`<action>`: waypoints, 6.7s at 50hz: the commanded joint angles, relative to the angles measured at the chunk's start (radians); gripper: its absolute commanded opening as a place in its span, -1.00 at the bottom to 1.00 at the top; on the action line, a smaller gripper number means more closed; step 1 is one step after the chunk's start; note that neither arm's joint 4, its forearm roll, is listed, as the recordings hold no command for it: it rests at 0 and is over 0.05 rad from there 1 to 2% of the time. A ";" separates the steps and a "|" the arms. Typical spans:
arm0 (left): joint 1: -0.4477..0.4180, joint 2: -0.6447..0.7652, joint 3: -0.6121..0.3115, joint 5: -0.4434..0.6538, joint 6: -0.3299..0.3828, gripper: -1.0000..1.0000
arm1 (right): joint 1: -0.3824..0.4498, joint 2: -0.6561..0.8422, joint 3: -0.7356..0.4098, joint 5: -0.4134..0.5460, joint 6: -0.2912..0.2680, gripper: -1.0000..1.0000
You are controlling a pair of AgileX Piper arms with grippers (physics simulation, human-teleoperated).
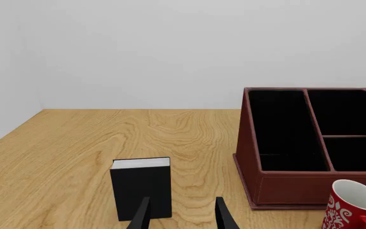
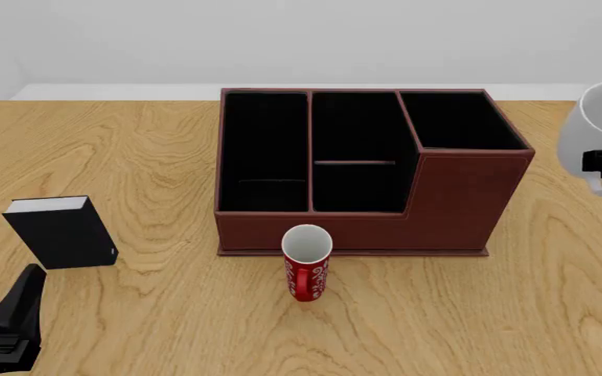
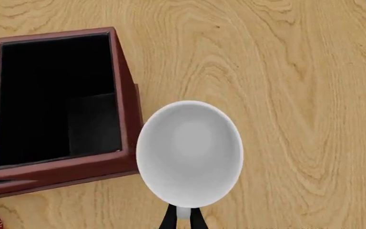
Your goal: Pick up the white mug and place it to the right of the caddy.
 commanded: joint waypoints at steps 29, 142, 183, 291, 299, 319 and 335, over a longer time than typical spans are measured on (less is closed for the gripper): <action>0.000 0.000 0.000 0.000 0.000 1.00 | -0.027 0.130 -0.021 -0.083 0.021 -1.00; 0.000 0.000 0.000 0.000 0.000 1.00 | -0.023 0.411 -0.131 -0.151 -0.009 -1.00; 0.000 0.000 0.000 0.000 0.000 1.00 | -0.011 0.432 -0.065 -0.197 -0.010 -1.00; 0.000 0.000 0.000 0.000 0.000 1.00 | -0.016 0.454 0.060 -0.286 -0.011 -1.00; 0.000 0.000 0.000 0.000 0.000 1.00 | -0.008 0.463 0.066 -0.295 -0.005 -1.00; 0.000 0.000 0.000 0.000 0.000 1.00 | 0.009 0.465 0.075 -0.303 0.004 -1.00; 0.000 0.000 0.000 0.000 0.000 1.00 | 0.016 0.484 0.084 -0.316 0.008 -1.00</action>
